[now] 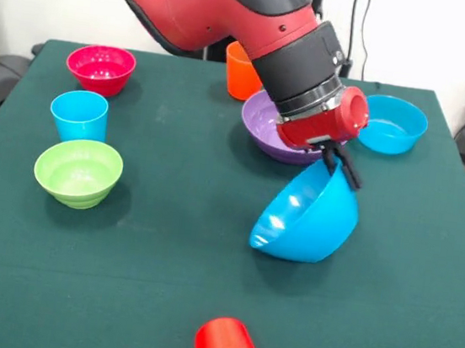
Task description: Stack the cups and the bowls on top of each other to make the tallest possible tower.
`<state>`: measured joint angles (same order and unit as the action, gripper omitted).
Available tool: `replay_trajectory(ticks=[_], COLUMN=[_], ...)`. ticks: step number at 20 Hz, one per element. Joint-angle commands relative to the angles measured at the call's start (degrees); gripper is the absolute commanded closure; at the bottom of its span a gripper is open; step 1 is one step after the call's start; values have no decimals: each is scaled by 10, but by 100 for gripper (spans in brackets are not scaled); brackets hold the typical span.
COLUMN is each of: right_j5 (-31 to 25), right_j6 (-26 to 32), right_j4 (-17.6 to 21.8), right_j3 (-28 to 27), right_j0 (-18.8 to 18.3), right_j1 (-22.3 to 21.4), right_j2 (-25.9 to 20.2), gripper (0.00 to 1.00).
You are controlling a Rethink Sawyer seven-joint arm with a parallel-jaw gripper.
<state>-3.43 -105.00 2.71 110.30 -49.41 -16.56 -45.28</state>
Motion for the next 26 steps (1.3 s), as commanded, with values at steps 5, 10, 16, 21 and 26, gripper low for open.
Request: replay_trajectory(ticks=[5,10,16,21,26], right_j5=[-33,-57,-82,-93,-112], right_j6=[-90,-80,-71,-66,-57], right_j4=[-23,-27,-32,-28,-21], right_j3=[43,35,33,32,28], right_j0=[-12,2,-2,-1,0], right_j1=[82,65,62,59,46], right_j2=[-56,-37,-36,-31,-25], gripper=[100,100,100,100,100])
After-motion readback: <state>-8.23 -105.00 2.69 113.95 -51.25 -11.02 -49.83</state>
